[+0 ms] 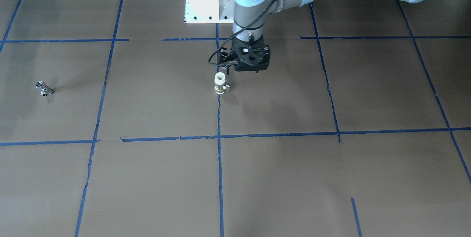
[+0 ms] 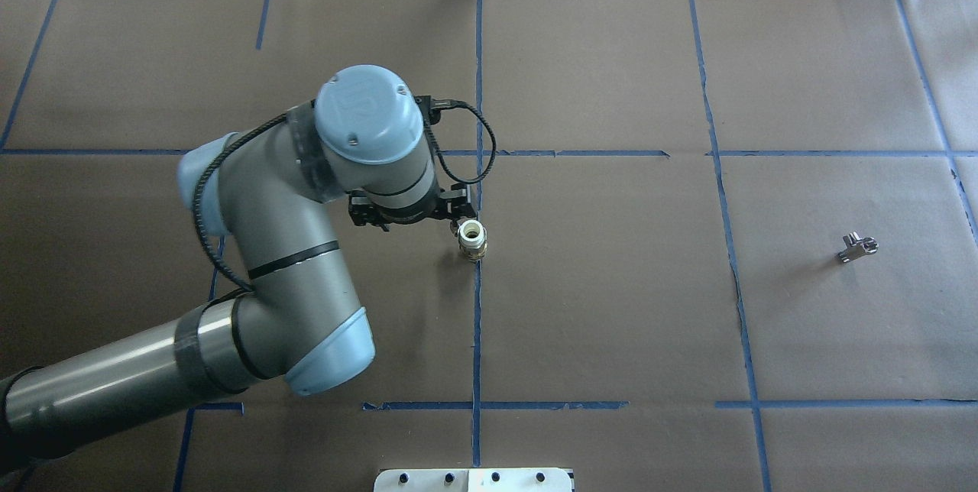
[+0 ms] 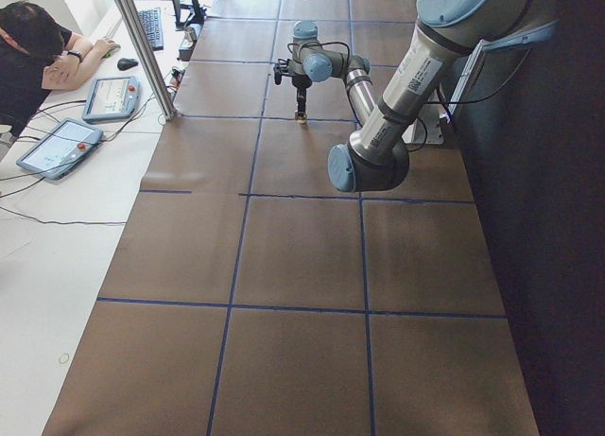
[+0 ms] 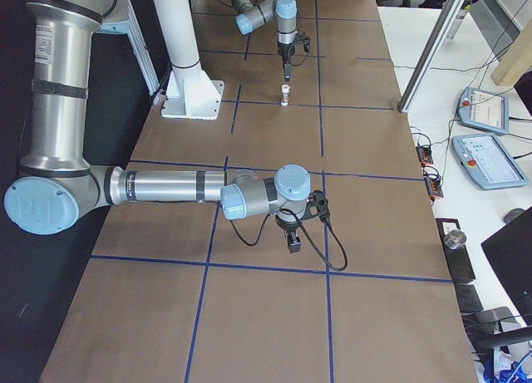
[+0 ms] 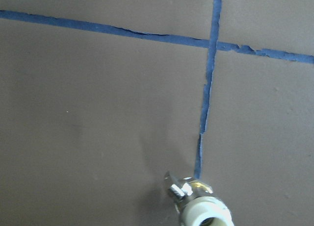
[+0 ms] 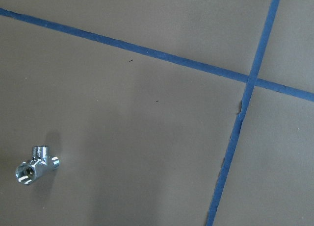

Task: Assemble PPR valve and pipe with both arms
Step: 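Set the valve upright at the table centre and open the left gripper, then withdraw the left arm away from the placed valve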

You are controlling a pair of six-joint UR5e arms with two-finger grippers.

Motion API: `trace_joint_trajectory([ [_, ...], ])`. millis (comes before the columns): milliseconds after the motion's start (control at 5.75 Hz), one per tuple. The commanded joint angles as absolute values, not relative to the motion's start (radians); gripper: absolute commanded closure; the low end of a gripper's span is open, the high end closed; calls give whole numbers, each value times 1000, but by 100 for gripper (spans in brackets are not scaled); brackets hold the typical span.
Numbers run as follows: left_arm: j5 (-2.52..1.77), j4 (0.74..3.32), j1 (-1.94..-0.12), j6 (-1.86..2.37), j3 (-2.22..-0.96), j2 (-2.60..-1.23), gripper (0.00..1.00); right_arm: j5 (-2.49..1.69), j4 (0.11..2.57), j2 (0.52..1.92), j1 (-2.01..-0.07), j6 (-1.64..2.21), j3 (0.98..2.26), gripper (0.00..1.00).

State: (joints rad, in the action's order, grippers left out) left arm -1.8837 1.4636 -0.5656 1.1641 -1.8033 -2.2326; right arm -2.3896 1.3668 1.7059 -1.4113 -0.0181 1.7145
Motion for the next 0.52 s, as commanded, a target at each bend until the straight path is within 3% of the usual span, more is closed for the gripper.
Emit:
trace_joint_trajectory([
  [0,-1929,1445,-676,873,-1948,-2034,0,-2390,1367,1706,-1411,-21,1715,0],
  [348,-2222,1443,-1044,368,-1945,-1796,0,-2393,1367,1684,-1411,-18,1715,0],
])
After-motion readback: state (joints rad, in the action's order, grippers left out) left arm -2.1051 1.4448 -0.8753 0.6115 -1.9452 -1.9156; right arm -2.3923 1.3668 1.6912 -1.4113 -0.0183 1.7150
